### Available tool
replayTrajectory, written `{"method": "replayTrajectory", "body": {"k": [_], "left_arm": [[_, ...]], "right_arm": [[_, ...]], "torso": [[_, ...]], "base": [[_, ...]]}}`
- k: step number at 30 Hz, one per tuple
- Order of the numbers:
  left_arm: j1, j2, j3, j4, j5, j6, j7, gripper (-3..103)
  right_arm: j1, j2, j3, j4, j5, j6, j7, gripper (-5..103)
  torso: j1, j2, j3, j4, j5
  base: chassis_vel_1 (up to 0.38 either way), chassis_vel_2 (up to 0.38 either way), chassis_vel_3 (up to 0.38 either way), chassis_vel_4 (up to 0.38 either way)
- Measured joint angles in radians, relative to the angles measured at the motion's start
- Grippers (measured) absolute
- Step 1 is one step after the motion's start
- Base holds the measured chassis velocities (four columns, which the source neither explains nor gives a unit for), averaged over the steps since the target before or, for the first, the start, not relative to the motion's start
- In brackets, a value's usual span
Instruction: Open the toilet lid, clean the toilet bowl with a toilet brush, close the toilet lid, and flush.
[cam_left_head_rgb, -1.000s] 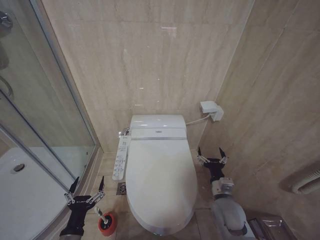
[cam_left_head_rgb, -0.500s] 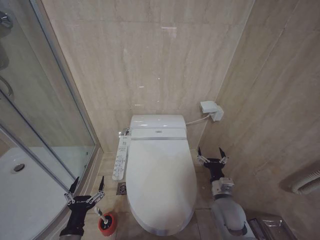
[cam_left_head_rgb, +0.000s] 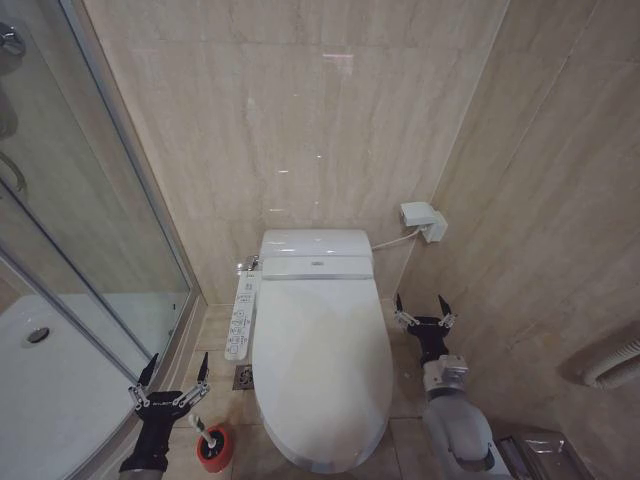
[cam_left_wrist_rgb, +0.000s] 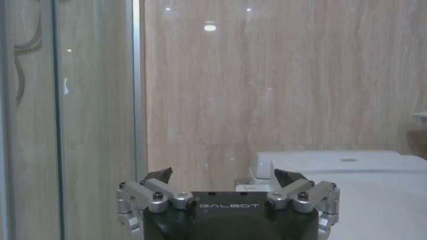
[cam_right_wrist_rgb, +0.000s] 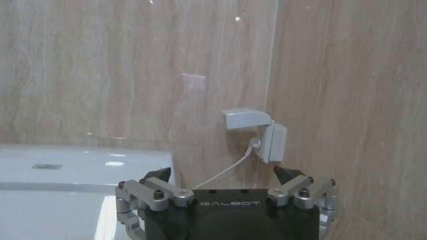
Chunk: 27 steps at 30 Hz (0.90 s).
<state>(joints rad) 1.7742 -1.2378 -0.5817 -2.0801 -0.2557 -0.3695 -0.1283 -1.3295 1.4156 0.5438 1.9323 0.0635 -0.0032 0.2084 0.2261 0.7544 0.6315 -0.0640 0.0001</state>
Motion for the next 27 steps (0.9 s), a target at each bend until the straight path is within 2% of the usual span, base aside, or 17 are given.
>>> {"method": "replayTrajectory", "body": {"k": [2, 5, 6, 7, 8, 10, 12, 15, 18, 27], "left_arm": [[-0.011, -0.004, 0.003, 0.006, 0.0, 0.016, 0.002, 100], [-0.088, -0.035, 0.027, 0.047, -0.001, 0.123, 0.021, 100], [-0.088, -0.035, 0.027, 0.047, -0.001, 0.123, 0.021, 100], [-0.121, -0.048, 0.037, 0.063, -0.002, 0.168, 0.029, 100], [-0.121, -0.048, 0.037, 0.063, -0.002, 0.168, 0.029, 100], [-0.189, -0.076, 0.058, 0.099, -0.004, 0.264, 0.047, 100], [-0.221, -0.092, 0.064, 0.125, 0.006, 0.284, 0.062, 100], [-0.245, -0.11, 0.06, 0.16, 0.041, 0.275, 0.07, 100], [-0.246, -0.105, 0.023, 0.155, 0.057, 0.253, 0.046, 100], [-0.225, -0.082, -0.053, 0.124, 0.061, 0.215, 0.012, 100]], "right_arm": [[0.0, 0.0, 0.0, 0.0, 0.0, 0.0, 0.0, 100], [0.0, 0.0, 0.0, 0.0, 0.0, 0.0, 0.0, 100], [0.0, 0.0, 0.0, 0.0, 0.0, 0.0, 0.0, 100], [0.0, 0.0, 0.0, 0.0, 0.0, 0.0, 0.0, 100], [0.0, 0.0, 0.0, 0.0, 0.0, 0.0, 0.0, 100], [0.0, 0.0, 0.0, 0.0, 0.0, 0.0, 0.0, 100], [0.0, 0.0, 0.0, 0.0, 0.0, 0.0, 0.0, 100], [0.0, 0.0, 0.0, 0.0, -0.001, 0.0, 0.0, 100], [0.0, 0.0, 0.0, 0.0, -0.001, 0.0, 0.0, 100], [0.0, 0.0, 0.0, 0.0, -0.001, 0.0, 0.0, 100]], "torso": [[0.0, 0.0, 0.0, 0.0003, 0.0003], [0.0, 0.0, 0.0, 0.0, -0.0001], [0.0, 0.0, 0.0, 0.0, -0.0001], [0.0, 0.0, 0.0, -0.0001, 0.0001], [0.0, 0.0, 0.0, -0.0001, 0.0001], [0.0, 0.0, 0.0, -0.0001, 0.0], [0.0, 0.0, 0.0, -0.0005, 0.0003], [0.0, 0.0, 0.0, -0.0003, -0.0003], [0.0, 0.0, 0.0, 0.0001, -0.0004], [0.0, 0.0, 0.0, 0.0001, 0.0]], "base": [[0.0, 0.0, 0.0, 0.0], [0.0, 0.0, 0.0, 0.0], [0.0, 0.0, 0.0, 0.0], [0.0, 0.0, 0.0, 0.0], [0.0, 0.0, 0.0, 0.0], [0.0, 0.0, 0.0, 0.0], [0.0, 0.0, 0.0, 0.0], [0.0, 0.0, 0.0, 0.0], [0.0, 0.0, 0.0, 0.0], [0.0, 0.0, 0.0, 0.0]]}}
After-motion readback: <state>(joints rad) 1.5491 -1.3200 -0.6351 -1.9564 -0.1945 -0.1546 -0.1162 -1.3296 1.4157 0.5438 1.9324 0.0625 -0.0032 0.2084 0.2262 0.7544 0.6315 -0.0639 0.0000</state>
